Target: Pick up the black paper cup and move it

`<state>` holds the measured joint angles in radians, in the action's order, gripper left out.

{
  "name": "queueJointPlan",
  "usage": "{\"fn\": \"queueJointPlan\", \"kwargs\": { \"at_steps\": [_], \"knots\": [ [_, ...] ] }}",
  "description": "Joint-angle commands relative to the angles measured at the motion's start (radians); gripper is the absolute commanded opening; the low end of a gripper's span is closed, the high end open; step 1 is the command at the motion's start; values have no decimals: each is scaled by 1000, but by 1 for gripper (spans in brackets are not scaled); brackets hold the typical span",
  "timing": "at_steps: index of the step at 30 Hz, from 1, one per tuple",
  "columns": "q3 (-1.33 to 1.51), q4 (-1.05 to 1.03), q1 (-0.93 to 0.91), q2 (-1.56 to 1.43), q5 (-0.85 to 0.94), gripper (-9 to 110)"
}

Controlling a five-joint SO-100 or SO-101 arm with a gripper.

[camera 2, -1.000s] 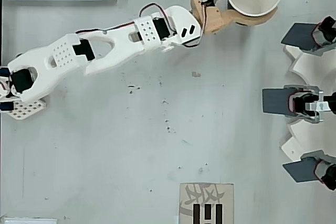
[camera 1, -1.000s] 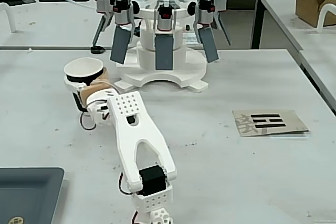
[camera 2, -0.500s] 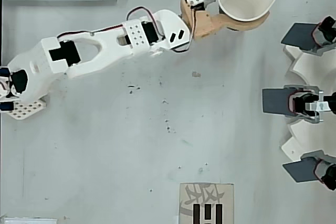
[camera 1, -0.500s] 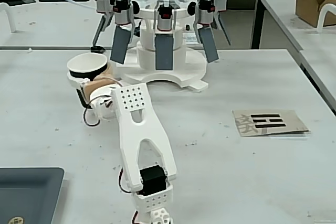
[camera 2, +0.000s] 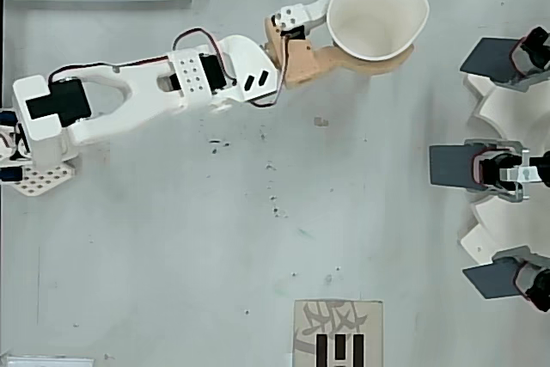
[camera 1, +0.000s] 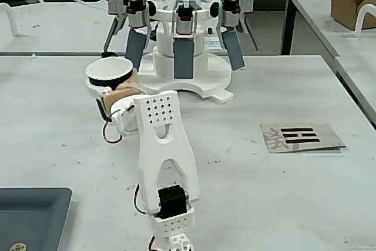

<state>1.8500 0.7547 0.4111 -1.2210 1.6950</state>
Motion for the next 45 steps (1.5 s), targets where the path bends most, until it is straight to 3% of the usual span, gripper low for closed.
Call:
{"fn": "queueJointPlan", "kwargs": {
  "at_steps": [1, 13, 45],
  "knots": [
    [34, 26, -17, -123, 15, 8],
    [345, 127, -37, -308, 67, 8],
    [752, 152, -252, -676, 127, 8]
  ]
}}
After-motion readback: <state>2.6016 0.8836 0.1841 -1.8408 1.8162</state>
